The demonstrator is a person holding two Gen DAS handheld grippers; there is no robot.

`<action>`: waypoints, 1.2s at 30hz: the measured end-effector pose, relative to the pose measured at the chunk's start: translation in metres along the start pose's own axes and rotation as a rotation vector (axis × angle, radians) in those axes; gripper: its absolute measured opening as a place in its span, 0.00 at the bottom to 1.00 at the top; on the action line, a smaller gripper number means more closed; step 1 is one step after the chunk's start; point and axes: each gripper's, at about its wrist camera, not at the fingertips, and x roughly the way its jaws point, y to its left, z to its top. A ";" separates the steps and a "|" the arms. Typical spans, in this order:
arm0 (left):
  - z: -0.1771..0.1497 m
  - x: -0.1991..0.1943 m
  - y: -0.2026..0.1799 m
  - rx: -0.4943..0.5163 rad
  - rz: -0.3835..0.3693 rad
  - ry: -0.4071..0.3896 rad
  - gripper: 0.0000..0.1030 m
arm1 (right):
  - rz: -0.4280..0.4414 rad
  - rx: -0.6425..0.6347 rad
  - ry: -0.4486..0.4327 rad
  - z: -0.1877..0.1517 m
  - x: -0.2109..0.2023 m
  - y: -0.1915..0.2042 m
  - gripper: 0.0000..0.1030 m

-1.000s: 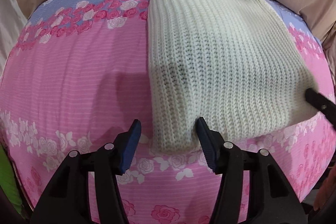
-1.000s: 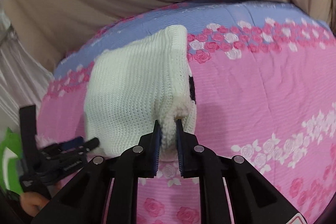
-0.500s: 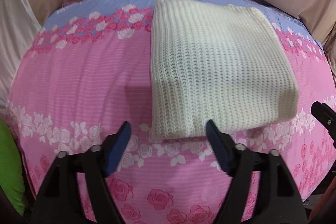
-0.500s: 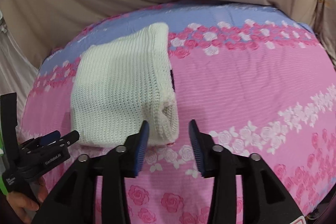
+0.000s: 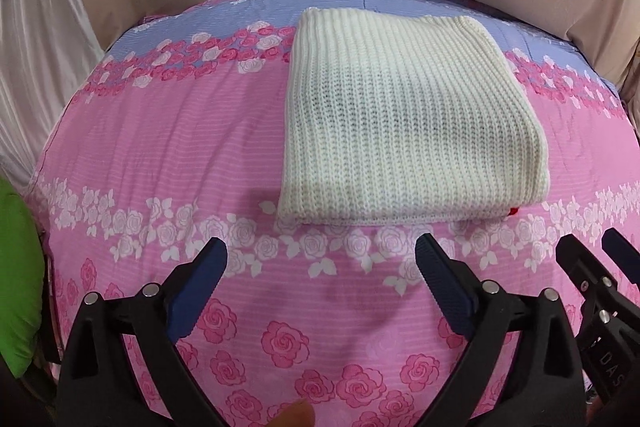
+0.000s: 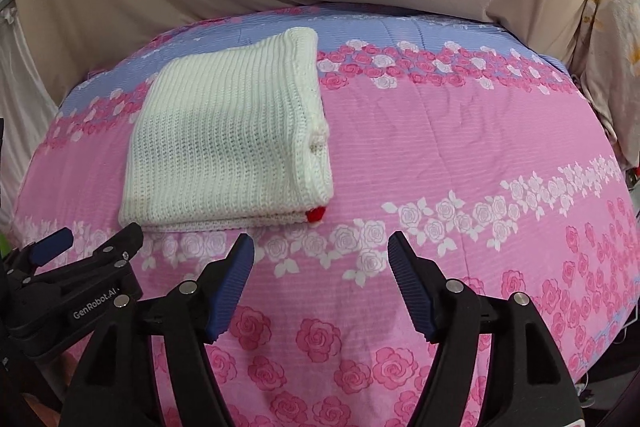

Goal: Fold small clothes

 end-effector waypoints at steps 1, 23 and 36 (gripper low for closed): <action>-0.001 0.000 -0.001 0.004 -0.002 0.001 0.90 | 0.000 -0.001 0.000 -0.001 -0.001 0.001 0.66; -0.007 -0.010 0.002 -0.020 0.063 -0.016 0.90 | 0.017 -0.011 0.033 -0.011 0.002 0.015 0.67; -0.003 -0.014 -0.001 -0.010 0.106 -0.044 0.90 | 0.013 -0.007 0.024 -0.009 0.002 0.018 0.67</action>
